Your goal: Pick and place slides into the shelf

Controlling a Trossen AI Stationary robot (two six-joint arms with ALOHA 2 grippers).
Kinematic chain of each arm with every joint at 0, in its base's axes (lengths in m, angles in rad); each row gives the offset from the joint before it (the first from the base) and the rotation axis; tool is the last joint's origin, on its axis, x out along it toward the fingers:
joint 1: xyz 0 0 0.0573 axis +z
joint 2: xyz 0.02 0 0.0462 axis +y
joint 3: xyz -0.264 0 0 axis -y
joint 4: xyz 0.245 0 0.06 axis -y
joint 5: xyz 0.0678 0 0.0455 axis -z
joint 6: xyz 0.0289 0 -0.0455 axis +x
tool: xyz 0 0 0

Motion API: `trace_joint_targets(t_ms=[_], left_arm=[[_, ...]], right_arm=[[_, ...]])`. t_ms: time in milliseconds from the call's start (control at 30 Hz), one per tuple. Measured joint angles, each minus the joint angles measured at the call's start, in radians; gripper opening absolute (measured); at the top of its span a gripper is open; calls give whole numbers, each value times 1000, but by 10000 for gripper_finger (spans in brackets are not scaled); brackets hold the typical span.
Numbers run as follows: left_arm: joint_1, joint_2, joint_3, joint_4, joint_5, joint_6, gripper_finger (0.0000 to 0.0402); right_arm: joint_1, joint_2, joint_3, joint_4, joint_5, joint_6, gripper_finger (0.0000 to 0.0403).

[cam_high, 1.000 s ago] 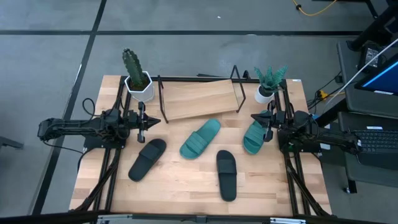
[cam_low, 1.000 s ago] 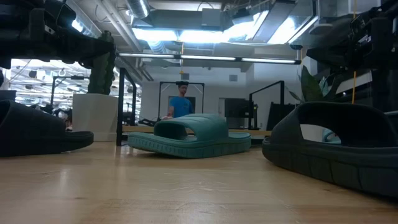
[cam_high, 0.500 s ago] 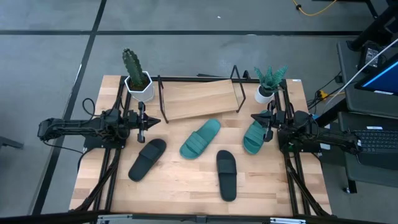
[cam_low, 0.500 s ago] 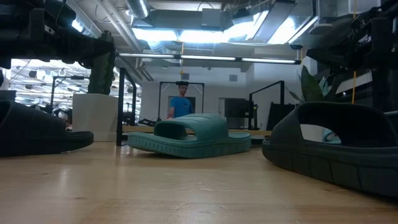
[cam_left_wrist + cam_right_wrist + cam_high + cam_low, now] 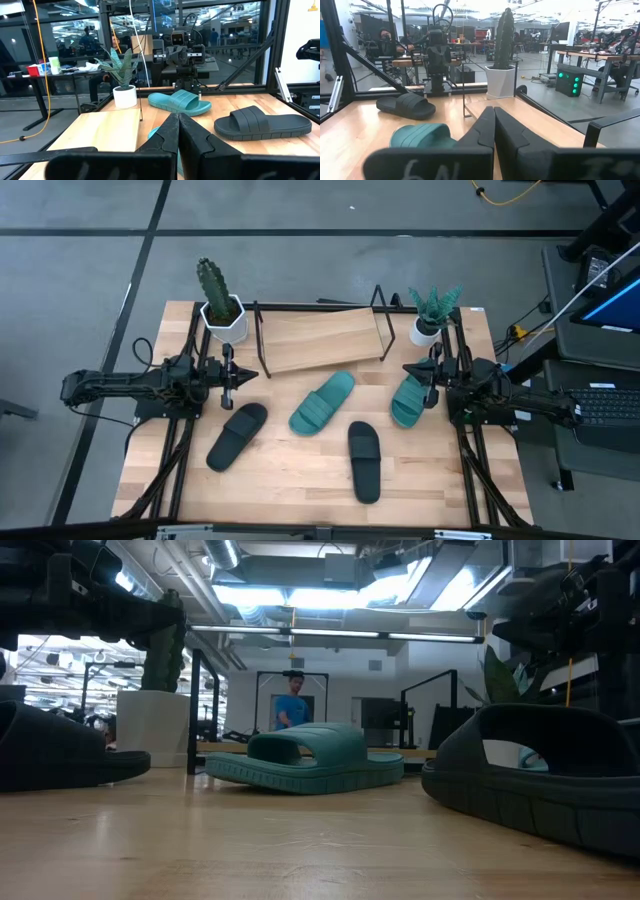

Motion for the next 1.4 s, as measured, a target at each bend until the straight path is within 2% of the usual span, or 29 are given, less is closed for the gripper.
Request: trace_joint_targets(t_ms=[700, 1167, 1400], left_arm=[[0, 0, 0, 1, -8, 19, 0], [0, 0, 14, 45, -12, -54, 0], [0, 115, 112, 39, -22, -57, 0]], right_arm=[[0, 0, 0, -19, 0, -30, 6], [0, 0, 0, -61, 0, -26, 6], [0, 0, 0, -48, 0, -22, 6]])
